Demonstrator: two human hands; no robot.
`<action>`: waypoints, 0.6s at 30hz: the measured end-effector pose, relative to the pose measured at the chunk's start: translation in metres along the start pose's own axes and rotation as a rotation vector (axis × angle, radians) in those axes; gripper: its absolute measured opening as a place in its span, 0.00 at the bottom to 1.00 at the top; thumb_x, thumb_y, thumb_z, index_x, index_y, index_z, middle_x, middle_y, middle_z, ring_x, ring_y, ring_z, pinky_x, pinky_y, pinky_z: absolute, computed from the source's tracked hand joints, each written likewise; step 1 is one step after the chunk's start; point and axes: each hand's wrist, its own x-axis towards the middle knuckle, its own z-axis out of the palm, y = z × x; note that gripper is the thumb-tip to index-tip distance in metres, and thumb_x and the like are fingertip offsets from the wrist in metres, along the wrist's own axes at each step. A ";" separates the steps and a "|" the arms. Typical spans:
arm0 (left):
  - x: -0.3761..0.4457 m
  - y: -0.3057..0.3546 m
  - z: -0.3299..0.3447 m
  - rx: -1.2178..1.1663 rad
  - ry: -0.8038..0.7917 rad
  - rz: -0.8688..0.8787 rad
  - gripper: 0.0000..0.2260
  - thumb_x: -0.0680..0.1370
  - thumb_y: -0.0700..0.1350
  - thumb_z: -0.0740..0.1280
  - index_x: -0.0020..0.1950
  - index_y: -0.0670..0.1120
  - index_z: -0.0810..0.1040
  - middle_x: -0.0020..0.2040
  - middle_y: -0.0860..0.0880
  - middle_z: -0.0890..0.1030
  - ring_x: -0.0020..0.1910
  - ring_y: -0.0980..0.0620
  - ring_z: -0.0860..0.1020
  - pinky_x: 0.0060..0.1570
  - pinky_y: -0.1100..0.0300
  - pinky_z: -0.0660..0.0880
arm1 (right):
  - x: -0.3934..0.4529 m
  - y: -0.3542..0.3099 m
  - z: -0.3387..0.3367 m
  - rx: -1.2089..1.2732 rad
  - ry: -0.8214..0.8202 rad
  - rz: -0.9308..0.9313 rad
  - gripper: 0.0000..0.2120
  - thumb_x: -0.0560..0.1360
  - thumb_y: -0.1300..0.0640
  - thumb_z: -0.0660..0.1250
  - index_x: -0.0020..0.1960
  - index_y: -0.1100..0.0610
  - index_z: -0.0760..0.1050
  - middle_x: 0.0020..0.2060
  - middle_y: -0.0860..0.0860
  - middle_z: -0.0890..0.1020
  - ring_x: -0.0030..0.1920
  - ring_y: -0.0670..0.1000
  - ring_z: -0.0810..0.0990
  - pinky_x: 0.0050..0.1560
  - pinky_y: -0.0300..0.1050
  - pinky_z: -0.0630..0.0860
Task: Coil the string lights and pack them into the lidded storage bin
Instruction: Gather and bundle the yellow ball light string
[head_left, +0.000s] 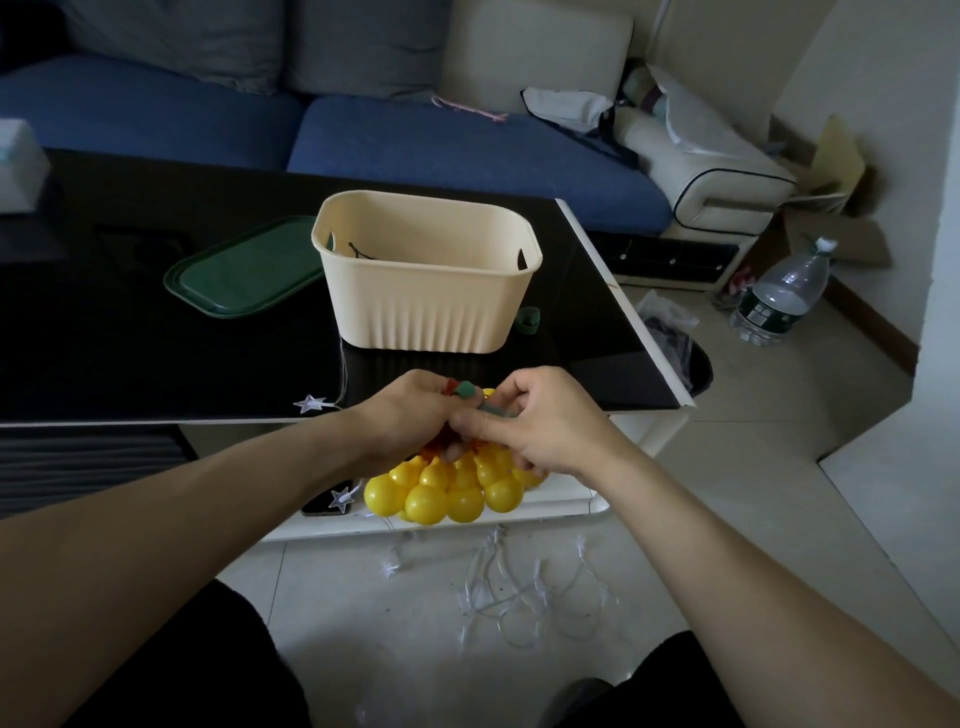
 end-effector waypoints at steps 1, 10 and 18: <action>0.000 0.000 -0.001 -0.012 0.002 0.008 0.13 0.82 0.40 0.62 0.41 0.33 0.76 0.27 0.44 0.73 0.26 0.50 0.70 0.31 0.57 0.65 | 0.002 0.000 0.001 0.004 0.040 -0.002 0.19 0.70 0.38 0.75 0.45 0.54 0.79 0.30 0.47 0.80 0.29 0.43 0.76 0.30 0.38 0.69; -0.007 0.005 -0.009 -0.130 -0.027 0.026 0.18 0.83 0.47 0.60 0.36 0.40 0.72 0.26 0.47 0.73 0.26 0.51 0.70 0.31 0.61 0.66 | 0.005 -0.001 0.001 0.194 0.157 -0.046 0.07 0.72 0.48 0.77 0.40 0.50 0.85 0.37 0.47 0.86 0.41 0.43 0.83 0.42 0.34 0.75; -0.012 0.003 -0.012 -0.099 -0.006 -0.006 0.17 0.82 0.45 0.63 0.35 0.39 0.73 0.27 0.45 0.72 0.26 0.51 0.69 0.31 0.61 0.68 | 0.006 -0.005 0.004 0.235 0.135 0.024 0.09 0.67 0.52 0.81 0.38 0.55 0.84 0.34 0.48 0.83 0.37 0.45 0.81 0.37 0.38 0.74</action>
